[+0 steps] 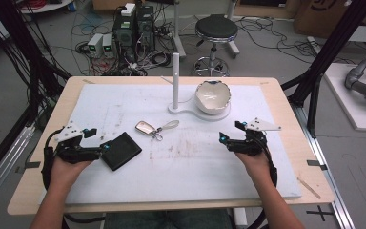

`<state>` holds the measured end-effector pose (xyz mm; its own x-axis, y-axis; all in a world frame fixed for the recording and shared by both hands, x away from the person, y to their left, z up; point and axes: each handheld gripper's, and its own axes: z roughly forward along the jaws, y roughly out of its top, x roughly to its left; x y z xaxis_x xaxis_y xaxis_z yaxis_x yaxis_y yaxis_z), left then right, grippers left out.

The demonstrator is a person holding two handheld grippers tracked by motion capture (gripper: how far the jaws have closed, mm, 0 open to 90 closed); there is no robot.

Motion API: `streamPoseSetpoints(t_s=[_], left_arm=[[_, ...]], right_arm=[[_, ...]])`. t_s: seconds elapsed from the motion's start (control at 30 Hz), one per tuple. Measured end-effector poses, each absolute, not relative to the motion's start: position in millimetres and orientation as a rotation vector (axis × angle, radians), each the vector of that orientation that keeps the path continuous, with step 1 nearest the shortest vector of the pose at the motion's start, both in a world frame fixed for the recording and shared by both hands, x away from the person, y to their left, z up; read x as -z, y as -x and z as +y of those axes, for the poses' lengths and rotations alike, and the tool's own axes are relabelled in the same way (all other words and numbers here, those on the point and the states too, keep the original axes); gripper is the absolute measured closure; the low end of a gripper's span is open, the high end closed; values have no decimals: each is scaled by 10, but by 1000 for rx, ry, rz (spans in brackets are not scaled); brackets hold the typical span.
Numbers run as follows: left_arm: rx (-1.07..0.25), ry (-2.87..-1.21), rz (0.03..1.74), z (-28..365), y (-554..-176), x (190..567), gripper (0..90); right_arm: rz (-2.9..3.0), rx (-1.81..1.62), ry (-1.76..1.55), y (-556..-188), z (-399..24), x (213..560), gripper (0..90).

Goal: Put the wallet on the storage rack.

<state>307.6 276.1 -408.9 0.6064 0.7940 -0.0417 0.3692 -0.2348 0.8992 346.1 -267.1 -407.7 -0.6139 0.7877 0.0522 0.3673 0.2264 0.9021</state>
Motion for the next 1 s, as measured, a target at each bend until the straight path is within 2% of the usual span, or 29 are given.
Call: streamPoseSetpoints(t_s=[0.17, 1.0], left_arm=[[-547, -1842, 940, 2815, -3014, 4108, 221], [-624, -1794, 1040, 3228, -2521, 4137, 221]], right_arm=[[2090, -1398, -1035, -3506, -2552, 4049, 172], [2279, -1423, -847, -3900, -1124, 4045, 171]])
